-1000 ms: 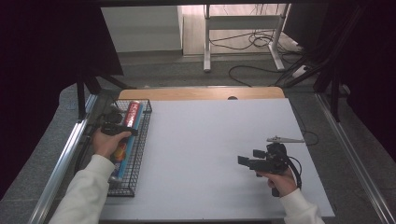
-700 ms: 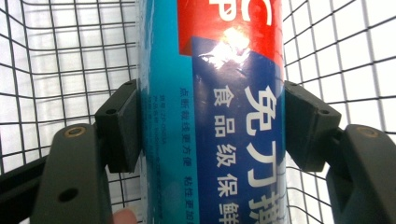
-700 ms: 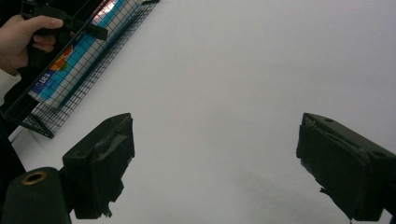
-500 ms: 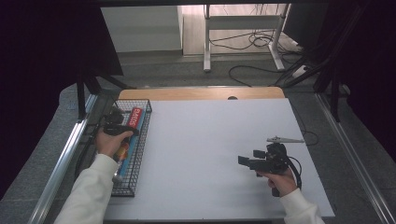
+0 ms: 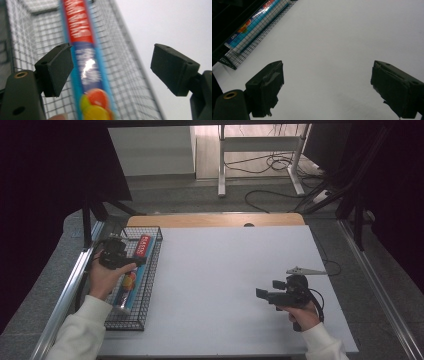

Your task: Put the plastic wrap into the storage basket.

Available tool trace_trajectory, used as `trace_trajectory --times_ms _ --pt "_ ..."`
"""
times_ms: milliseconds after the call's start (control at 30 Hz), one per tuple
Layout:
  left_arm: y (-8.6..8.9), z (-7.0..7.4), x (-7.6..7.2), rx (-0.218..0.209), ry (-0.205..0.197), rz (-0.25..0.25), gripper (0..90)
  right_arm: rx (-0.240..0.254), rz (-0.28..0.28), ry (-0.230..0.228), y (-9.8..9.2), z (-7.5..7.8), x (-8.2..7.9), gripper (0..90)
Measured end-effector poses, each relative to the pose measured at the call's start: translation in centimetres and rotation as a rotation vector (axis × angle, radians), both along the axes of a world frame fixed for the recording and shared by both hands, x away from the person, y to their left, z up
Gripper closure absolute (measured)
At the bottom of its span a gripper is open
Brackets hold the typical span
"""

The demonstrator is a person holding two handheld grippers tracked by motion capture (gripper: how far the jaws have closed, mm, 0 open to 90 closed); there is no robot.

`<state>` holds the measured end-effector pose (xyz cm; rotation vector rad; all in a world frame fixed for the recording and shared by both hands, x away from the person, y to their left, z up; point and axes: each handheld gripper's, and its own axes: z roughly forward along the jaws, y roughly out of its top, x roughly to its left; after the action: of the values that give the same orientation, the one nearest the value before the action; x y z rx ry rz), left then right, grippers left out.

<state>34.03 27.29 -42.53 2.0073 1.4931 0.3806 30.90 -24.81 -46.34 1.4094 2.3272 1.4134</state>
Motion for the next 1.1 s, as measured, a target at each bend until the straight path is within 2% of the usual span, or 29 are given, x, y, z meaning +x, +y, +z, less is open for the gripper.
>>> trace_trajectory --times_ms 67,133,300,400,500,567,633,733,833,900,967,1100 --pt "-0.7 0.8 -1.6 -0.014 -0.052 -0.038 18.8 -0.012 0.011 -0.010 0.1 0.0 -0.1 11.7" --pt "-1.8 1.3 -3.2 -0.046 -0.083 -0.096 18.9 -0.022 0.024 -0.025 0.2 0.0 -0.3 11.7" --pt "-5.6 1.5 -7.0 -0.096 -0.125 -0.245 18.5 -0.036 0.076 -0.053 0.1 0.1 -0.6 13.3" --pt "-8.2 0.8 -8.5 -0.116 -0.126 -0.314 18.2 -0.053 0.077 -0.064 -0.2 0.0 -0.9 13.4" --pt "-10.5 -0.4 -9.2 -0.130 -0.097 -0.370 17.9 -0.070 0.072 -0.083 -0.7 -0.2 -1.2 13.4" --pt "-11.9 -1.4 -9.3 -0.117 -0.077 -0.396 17.8 -0.072 0.070 -0.104 -1.1 -0.4 -1.5 13.4" --pt "-12.9 -2.3 -9.3 -0.093 -0.064 -0.410 17.6 -0.076 0.078 -0.128 -1.6 -0.6 -1.7 13.3" --pt "-13.6 -3.4 -9.1 -0.128 -0.038 -0.421 17.5 -0.103 0.096 -0.150 -2.0 -1.1 -2.1 12.9" --pt "-13.7 -4.2 -9.1 -0.163 -0.037 -0.395 17.3 -0.142 0.100 -0.152 -2.2 -1.8 -2.3 11.5" --pt "-13.6 -4.5 -9.0 -0.154 -0.025 -0.391 17.0 -0.159 0.098 -0.152 -2.1 -2.1 -2.5 11.1" --pt "-13.5 -4.7 -9.1 -0.164 -0.023 -0.380 17.1 -0.181 0.104 -0.157 -1.9 -2.4 -2.5 10.5" --pt "-13.5 -4.8 -9.3 -0.138 -0.033 -0.385 17.0 -0.212 0.111 -0.175 -1.5 -2.6 -2.7 10.3"
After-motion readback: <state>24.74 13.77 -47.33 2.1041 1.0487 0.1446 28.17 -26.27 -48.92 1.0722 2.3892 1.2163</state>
